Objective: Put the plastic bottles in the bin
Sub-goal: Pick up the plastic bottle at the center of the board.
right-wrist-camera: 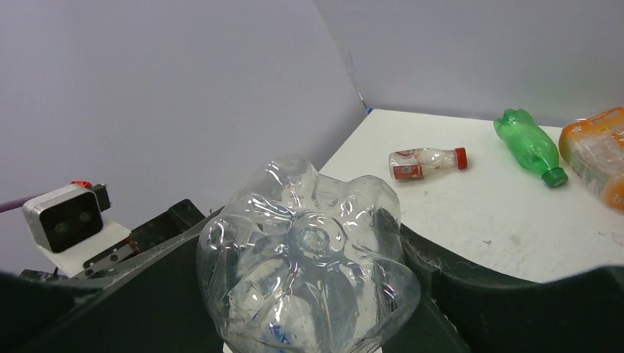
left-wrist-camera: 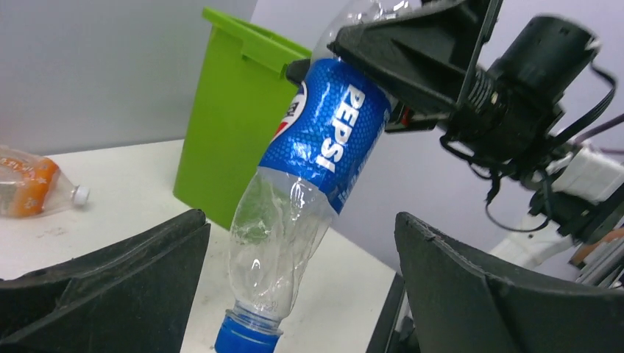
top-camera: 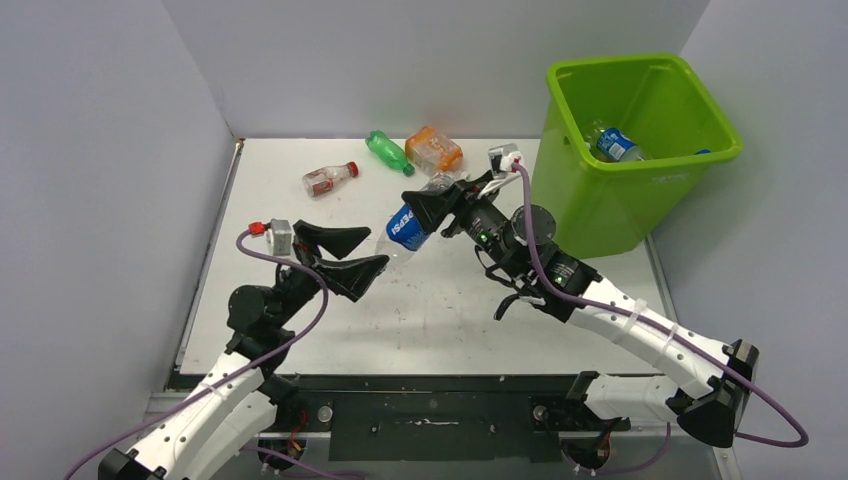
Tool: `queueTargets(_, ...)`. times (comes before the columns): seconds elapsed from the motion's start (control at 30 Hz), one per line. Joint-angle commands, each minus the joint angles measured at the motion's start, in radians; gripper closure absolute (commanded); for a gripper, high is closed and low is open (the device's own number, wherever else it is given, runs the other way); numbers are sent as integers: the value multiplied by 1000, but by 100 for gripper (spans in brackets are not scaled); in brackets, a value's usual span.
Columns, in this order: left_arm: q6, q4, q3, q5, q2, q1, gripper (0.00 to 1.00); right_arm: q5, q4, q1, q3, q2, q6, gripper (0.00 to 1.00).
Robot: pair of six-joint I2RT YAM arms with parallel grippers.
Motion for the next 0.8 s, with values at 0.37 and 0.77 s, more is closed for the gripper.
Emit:
queueTargets(0.37,-585,572,-184,-344,14,-4,4,0,924,-20,-419,-173,207,95)
queueTargets(0.77,-715,726,-93,-312,175,-89,2,99,1315,-17,-557,-78,295,95)
